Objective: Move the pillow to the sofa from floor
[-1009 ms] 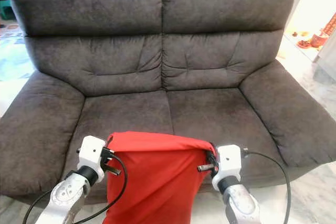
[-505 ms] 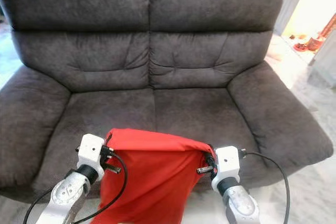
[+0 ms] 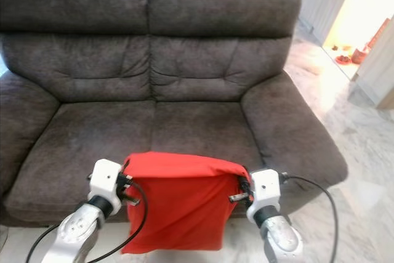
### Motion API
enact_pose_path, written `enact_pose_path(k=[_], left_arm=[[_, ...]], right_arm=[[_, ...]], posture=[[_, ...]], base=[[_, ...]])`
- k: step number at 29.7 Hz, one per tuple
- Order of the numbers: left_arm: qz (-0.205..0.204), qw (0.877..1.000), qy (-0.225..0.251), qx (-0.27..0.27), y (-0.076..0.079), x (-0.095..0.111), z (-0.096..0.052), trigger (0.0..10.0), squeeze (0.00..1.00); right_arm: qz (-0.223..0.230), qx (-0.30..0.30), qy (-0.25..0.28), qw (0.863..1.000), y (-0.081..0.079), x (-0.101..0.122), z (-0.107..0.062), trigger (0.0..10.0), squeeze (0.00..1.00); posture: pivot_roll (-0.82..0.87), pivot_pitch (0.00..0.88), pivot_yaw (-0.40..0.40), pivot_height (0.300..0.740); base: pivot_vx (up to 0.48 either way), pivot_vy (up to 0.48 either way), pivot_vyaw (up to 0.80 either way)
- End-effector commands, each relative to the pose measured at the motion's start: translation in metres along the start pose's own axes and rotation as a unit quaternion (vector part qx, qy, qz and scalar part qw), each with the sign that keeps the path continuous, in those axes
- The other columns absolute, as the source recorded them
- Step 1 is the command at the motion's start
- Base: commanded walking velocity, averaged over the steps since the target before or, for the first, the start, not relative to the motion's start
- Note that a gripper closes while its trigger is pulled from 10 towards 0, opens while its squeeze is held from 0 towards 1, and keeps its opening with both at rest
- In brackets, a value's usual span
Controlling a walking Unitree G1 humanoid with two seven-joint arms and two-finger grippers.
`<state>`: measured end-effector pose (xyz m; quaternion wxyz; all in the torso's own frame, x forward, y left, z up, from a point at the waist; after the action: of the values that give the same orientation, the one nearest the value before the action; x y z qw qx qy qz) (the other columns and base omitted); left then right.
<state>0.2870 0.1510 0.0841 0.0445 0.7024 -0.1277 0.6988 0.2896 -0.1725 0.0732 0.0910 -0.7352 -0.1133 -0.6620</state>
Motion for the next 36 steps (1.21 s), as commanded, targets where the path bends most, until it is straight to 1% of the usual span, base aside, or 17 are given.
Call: enact_pose_path(k=[1, 6, 16, 21, 28, 33, 35, 36], left_arm=[[0.005, 0.998, 0.057, 0.004, 0.000, 0.024, 0.007, 10.0, 0.00], [0.000, 0.998, 0.056, -0.005, 0.003, 0.024, 0.008, 10.0, 0.00], [-0.003, 0.998, 0.061, -0.004, 0.003, 0.025, 0.007, 10.0, 0.00], [0.003, 0.998, 0.063, -0.009, 0.005, 0.026, 0.007, 10.0, 0.00], [0.003, 0.998, 0.064, -0.008, 0.004, 0.027, 0.007, 10.0, 0.00], [0.007, 0.998, 0.067, -0.010, 0.005, 0.028, 0.007, 10.0, 0.00], [0.013, 0.997, 0.071, -0.011, 0.005, 0.030, 0.007, 10.0, 0.00], [0.020, 0.997, 0.075, -0.007, 0.003, 0.032, 0.006, 10.0, 0.00]], right_arm=[[-0.012, -0.006, 0.018, 1.000, 0.006, 0.008, -0.001, 10.0, 0.00], [-0.016, -0.003, 0.018, 1.000, 0.006, 0.009, 0.000, 10.0, 0.00], [-0.021, -0.004, 0.020, 1.000, 0.005, 0.009, 0.001, 10.0, 0.00], [-0.023, -0.020, 0.030, 0.999, 0.008, 0.013, 0.001, 10.0, 0.00], [-0.025, -0.016, 0.030, 0.999, 0.007, 0.012, 0.002, 10.0, 0.00], [-0.028, -0.024, 0.030, 0.999, 0.009, 0.013, 0.002, 10.0, 0.00], [-0.028, -0.022, 0.036, 0.999, 0.008, 0.016, 0.003, 10.0, 0.00], [-0.027, -0.023, 0.048, 0.998, 0.007, 0.020, 0.003, 10.0, 0.00]], posture=[[-0.03, 0.100, 0.024, 0.740], [-0.03, 0.100, 0.023, 0.740], [-0.03, 0.102, 0.025, 0.740], [-0.03, 0.103, 0.025, 0.740], [-0.03, 0.103, 0.025, 0.740], [-0.03, 0.102, 0.025, 0.740], [-0.03, 0.102, 0.025, 0.740], [-0.03, 0.103, 0.024, 0.740]], base=[[0.000, -0.450, 0.00], [0.000, 0.000, 0.00], [0.000, 0.000, 0.00], [0.000, 0.000, 0.00], [0.000, 0.000, 0.00], [0.000, 0.000, 0.00], [0.000, 0.000, 0.00], [0.000, 0.000, 0.00]])
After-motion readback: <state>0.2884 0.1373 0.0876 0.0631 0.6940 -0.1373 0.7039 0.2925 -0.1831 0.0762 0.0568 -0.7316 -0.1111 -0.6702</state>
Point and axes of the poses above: a point about 5 cm out from each wrist's last joint towards the gripper, its own z axis pointing out of the wrist towards the gripper, its own x axis along the axis of the wrist's last joint, y = z × x, the point moved 1 cm from there along z, pointing out of the wrist towards the gripper, and after that the axes turned 1 degree about z, right-handed, at the moved point
